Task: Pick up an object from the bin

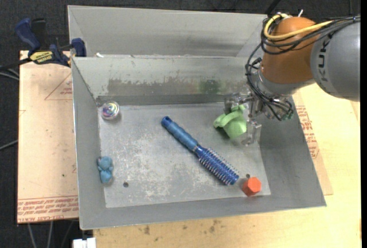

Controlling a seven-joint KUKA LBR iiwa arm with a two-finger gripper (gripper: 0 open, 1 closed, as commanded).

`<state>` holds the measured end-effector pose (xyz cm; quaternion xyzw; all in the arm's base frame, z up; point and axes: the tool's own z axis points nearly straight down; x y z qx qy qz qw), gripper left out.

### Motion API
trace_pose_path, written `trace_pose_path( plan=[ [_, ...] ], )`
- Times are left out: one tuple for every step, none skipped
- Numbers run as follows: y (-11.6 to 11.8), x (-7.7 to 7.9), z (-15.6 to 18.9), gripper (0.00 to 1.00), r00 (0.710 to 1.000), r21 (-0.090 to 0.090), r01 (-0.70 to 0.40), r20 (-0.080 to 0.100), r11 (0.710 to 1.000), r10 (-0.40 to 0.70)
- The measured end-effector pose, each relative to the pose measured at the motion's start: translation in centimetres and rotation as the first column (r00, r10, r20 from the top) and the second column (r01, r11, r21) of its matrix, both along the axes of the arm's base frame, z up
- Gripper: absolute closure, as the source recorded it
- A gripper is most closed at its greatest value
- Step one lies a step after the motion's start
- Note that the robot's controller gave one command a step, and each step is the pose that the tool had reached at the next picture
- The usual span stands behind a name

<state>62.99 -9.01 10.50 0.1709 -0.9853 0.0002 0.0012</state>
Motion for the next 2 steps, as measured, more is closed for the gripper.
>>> trace_pose_path(
  plan=[
    [0.3,0.1,0.2,1.0,1.0,0.003,-0.003,0.004,1.0,0.003],
    [2.1,-5.4,11.9,1.0,1.0,0.001,0.007,0.01,1.0,-0.007]
  ],
)
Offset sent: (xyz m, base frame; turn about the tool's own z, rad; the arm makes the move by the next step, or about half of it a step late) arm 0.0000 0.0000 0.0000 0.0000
